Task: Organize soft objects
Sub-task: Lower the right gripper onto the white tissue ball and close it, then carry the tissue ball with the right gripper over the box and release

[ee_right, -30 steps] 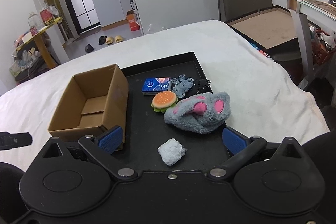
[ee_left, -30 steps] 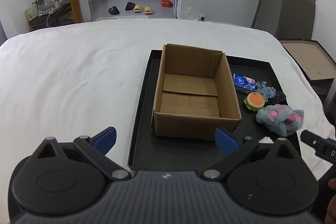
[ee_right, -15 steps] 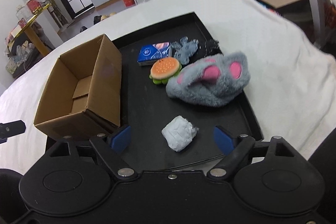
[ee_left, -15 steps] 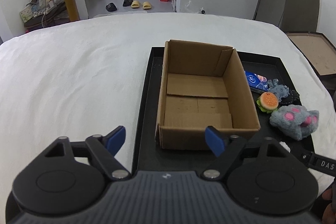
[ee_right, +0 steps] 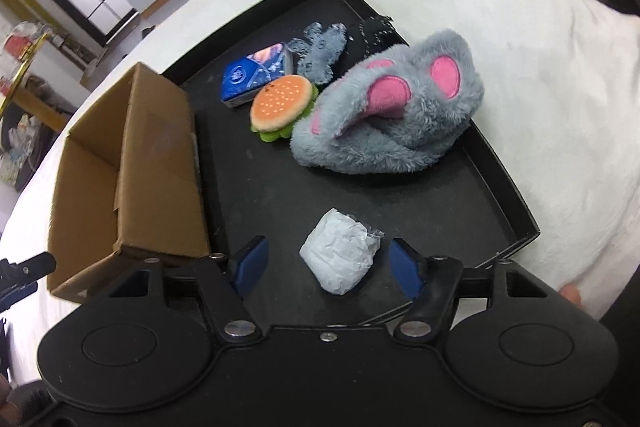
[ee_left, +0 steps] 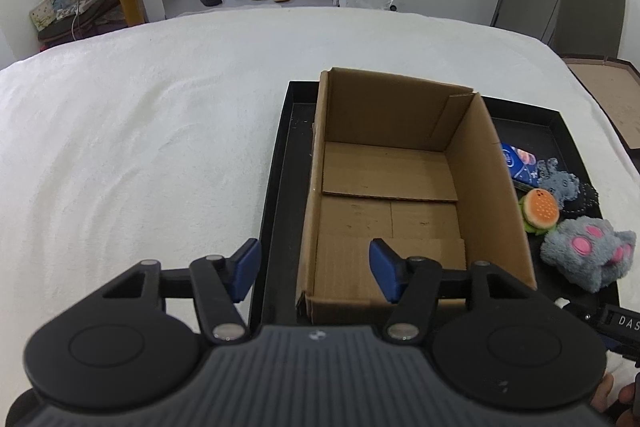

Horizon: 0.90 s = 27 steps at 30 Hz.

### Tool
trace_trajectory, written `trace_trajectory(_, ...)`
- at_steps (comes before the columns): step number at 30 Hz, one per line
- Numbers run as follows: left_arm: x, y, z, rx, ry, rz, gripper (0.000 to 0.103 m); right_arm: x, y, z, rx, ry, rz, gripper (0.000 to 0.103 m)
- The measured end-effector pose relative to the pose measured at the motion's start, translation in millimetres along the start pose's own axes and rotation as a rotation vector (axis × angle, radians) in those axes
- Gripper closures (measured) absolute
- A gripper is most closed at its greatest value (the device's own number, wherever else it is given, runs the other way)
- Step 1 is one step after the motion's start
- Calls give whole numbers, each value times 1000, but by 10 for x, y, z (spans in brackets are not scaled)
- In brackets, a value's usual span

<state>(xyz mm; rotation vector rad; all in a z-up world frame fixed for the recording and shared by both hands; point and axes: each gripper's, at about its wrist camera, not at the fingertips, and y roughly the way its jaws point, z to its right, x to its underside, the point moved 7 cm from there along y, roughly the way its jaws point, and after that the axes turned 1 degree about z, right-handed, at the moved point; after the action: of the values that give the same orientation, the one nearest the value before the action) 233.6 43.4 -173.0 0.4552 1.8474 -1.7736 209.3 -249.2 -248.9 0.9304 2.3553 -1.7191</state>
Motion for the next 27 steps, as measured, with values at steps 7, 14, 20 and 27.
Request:
trace_trajectory(7, -51, 108, -33, 8, -1, -11, 48, -22, 208, 0, -3, 47, -57, 42)
trace_trajectory(14, -61, 260, -7, 8, 29, -56, 56, 17, 314, -88, 20, 2, -69, 42)
trace_trajectory(20, -21, 214, -58, 24, 6, -56, 95, 62, 295, -158, 26, -63, -54, 60)
trace_trajectory(27, 39, 89, -68, 39, 15, -38, 95, 45, 61, -191, 6, -75, 10, 60)
